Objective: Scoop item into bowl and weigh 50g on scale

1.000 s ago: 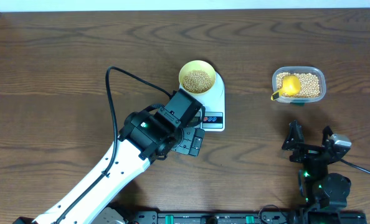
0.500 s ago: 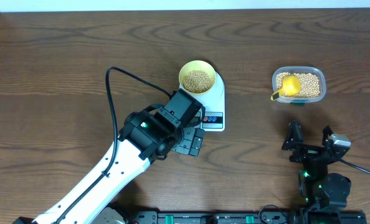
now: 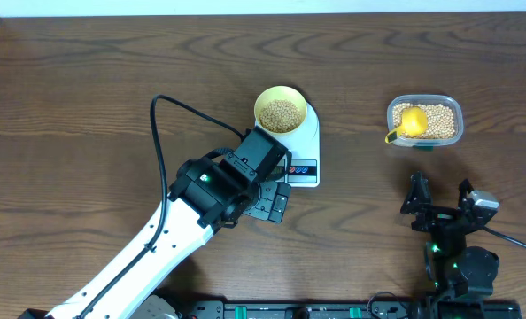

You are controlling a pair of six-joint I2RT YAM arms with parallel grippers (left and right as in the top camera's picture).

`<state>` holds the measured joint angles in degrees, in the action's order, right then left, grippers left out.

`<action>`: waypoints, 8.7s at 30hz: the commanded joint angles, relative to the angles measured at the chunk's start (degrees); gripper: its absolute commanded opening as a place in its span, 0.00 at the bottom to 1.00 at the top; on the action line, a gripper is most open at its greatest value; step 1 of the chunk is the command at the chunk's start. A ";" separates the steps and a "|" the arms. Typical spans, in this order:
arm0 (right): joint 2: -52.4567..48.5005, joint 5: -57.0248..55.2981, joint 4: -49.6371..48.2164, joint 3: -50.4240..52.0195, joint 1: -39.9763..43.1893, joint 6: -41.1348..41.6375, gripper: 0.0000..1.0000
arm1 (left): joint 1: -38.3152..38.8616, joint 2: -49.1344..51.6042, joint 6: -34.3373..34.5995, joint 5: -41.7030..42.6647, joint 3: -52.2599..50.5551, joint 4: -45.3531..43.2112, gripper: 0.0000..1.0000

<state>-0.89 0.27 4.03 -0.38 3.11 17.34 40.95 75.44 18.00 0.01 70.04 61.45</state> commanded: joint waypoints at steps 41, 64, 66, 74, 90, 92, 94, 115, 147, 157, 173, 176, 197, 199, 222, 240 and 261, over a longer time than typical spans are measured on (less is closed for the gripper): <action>0.28 0.52 0.26 0.07 0.26 -0.90 0.99 | -24.76 -29.03 -0.66 -11.67 0.52 -4.72 0.98; 0.28 0.52 0.26 0.07 0.26 -0.90 0.99 | -33.03 -60.70 -5.29 -11.63 -28.52 -27.30 0.98; 0.28 0.52 0.26 0.07 0.26 -0.90 0.99 | -33.46 -61.86 -5.27 -11.61 -30.91 -29.81 0.98; 0.28 0.52 0.26 0.07 0.26 -0.90 0.99 | -34.84 -64.96 -5.25 -10.95 -40.65 -39.63 0.98; 0.28 0.52 0.26 0.07 0.26 -0.90 0.99 | -34.84 -73.79 -2.99 -9.49 -57.53 -52.06 0.98; 0.28 0.52 0.26 0.07 0.26 -0.90 0.99 | -34.84 -74.07 -2.86 -9.49 -59.43 -54.21 0.98; 0.28 0.52 0.26 0.07 0.26 -0.90 0.99 | -34.84 -74.25 -2.80 -9.46 -61.53 -56.81 0.98; 0.28 0.52 0.26 0.07 0.26 -0.90 0.99 | -34.84 -75.38 -2.67 -6.43 -69.83 -57.75 0.98; 0.28 0.52 0.26 0.07 0.26 -0.90 0.99 | -38.12 -75.36 -20.74 -0.39 -69.81 -57.22 0.98; 0.28 0.52 0.26 0.07 0.26 -0.90 0.99 | -38.10 -75.36 -20.76 0.00 -69.81 -57.24 0.98; 0.28 0.52 0.26 0.07 0.26 -0.90 0.99 | -38.10 -75.19 -20.76 0.00 -69.81 -57.24 0.98; 0.28 0.52 0.26 0.07 0.26 -0.90 0.99 | -38.10 -75.19 -20.76 0.00 -69.81 -57.24 0.98; -0.85 0.50 0.15 0.07 0.28 -4.09 0.99 | -38.10 -75.19 -20.76 0.00 -69.81 -57.24 0.98; -0.85 0.55 -0.13 0.07 0.26 -6.47 0.99 | -38.10 -75.19 -20.76 0.00 -69.81 -57.24 0.98; -0.87 1.79 0.07 0.07 0.26 -16.81 0.99 | -38.10 -75.19 -20.76 0.00 -69.81 -57.24 0.98; -0.87 1.79 0.09 0.07 0.26 -16.81 0.99 | -38.10 -75.19 -20.76 0.00 -69.81 -57.24 0.98; -0.87 1.79 0.07 0.07 0.26 -16.81 0.99 | -38.10 -75.19 -20.79 0.00 -69.81 -57.24 0.98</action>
<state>-1.50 1.58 3.92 -0.38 3.11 1.63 3.09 0.58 -1.80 0.32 1.28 1.87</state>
